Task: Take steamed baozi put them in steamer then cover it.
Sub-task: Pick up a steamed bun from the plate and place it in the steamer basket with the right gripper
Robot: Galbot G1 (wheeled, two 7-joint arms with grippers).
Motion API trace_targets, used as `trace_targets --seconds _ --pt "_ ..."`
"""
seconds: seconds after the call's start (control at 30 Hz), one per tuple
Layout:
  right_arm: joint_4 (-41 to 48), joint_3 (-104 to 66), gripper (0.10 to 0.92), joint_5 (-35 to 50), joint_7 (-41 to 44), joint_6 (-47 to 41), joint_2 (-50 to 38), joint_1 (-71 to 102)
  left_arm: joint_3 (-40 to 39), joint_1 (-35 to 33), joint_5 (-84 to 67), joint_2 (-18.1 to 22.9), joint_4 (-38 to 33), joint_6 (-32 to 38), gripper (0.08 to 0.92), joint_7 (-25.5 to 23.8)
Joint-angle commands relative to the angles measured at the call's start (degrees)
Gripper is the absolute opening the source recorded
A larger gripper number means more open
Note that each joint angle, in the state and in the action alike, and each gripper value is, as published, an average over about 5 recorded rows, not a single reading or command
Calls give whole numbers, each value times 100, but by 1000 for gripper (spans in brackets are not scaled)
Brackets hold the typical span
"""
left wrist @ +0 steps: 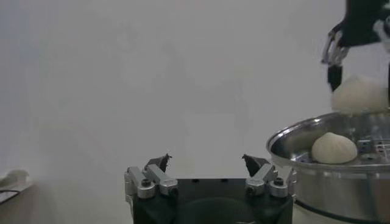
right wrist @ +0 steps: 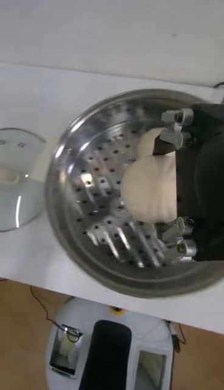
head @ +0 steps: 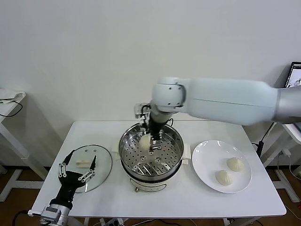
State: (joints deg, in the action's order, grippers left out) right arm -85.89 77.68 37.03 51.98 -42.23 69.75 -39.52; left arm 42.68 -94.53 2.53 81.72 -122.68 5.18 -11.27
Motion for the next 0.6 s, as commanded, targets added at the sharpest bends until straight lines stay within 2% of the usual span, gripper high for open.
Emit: trace_targets --seconds 0.03,0.3,0.6 --pt "781 -105 723 -339 -76 -277 790 747 52 9 -3 -10 39 0 823 -7" --pt "1140 -154 729 -777 40 -274 856 994 109 -3 -8 -11 63 17 823 -30" --pt "1219 -228 730 -885 78 -266 854 1100 97 -23 -6 -2 65 40 823 -33"
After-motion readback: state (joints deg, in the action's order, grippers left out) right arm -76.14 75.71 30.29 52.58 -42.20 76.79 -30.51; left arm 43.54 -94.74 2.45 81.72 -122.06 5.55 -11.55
